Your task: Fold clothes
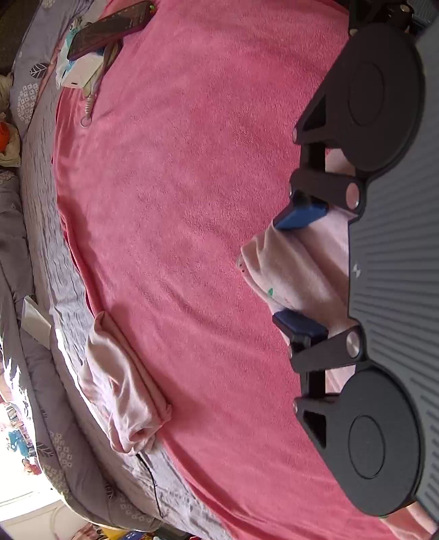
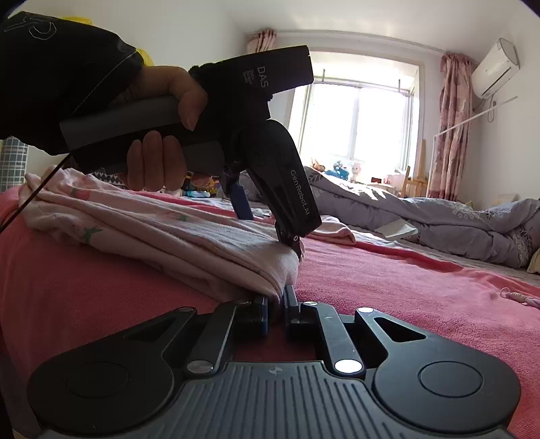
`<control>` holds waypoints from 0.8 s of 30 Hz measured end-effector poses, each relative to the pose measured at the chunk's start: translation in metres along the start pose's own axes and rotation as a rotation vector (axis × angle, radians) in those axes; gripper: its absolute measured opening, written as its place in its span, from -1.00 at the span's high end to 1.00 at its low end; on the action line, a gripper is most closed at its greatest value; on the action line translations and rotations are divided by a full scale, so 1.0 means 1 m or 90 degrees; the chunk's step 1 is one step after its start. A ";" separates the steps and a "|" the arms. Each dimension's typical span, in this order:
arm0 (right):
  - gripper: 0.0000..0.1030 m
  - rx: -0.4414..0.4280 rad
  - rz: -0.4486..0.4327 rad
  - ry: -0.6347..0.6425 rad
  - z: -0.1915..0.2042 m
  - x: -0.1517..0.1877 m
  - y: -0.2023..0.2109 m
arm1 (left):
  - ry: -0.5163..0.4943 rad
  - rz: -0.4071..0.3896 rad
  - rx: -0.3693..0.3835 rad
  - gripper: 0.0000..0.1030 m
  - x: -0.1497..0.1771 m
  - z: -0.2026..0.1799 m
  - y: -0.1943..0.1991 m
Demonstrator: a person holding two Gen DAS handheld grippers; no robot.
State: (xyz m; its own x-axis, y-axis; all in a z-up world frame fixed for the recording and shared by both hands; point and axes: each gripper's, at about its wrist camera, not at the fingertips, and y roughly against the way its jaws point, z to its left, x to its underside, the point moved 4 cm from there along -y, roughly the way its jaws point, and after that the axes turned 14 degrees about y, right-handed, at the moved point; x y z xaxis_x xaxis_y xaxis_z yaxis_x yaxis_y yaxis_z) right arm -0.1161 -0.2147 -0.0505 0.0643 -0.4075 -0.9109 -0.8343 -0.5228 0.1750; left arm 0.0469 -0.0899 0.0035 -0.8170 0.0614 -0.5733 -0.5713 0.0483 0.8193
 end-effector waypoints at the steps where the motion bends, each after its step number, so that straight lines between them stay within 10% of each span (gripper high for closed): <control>1: 0.77 0.001 -0.002 0.000 0.000 0.000 0.000 | -0.001 -0.006 -0.008 0.14 -0.002 -0.003 -0.001; 8: 0.77 0.007 -0.009 0.010 0.007 0.003 0.007 | 0.129 -0.027 -0.141 0.69 -0.027 0.027 -0.021; 10: 0.77 0.007 -0.011 0.013 0.007 0.004 0.007 | 0.158 -0.021 -0.112 0.65 -0.027 0.035 -0.018; 12: 0.77 0.008 -0.013 0.012 0.007 0.004 0.008 | 0.148 -0.025 -0.060 0.33 -0.024 0.031 -0.004; 14: 0.77 0.009 -0.015 0.011 0.008 0.004 0.008 | 0.104 -0.036 -0.039 -0.50 -0.025 0.020 0.009; 16: 0.77 0.010 -0.017 0.010 0.008 0.004 0.008 | 0.058 -0.031 -0.017 -0.94 -0.026 0.007 0.011; 19: 0.77 0.009 -0.020 0.009 0.007 0.004 0.007 | 0.023 0.007 -0.029 -0.93 -0.020 -0.011 -0.009; 24: 0.77 0.002 -0.031 -0.004 0.004 0.005 0.010 | 0.070 0.005 -0.033 -0.01 -0.010 -0.014 -0.022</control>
State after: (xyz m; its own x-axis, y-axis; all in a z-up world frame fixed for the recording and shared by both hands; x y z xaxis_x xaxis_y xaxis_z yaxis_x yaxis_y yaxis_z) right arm -0.1262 -0.2193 -0.0549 0.1019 -0.3772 -0.9205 -0.8317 -0.5400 0.1292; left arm 0.0667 -0.1055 -0.0086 -0.8233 -0.0484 -0.5655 -0.5660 -0.0028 0.8244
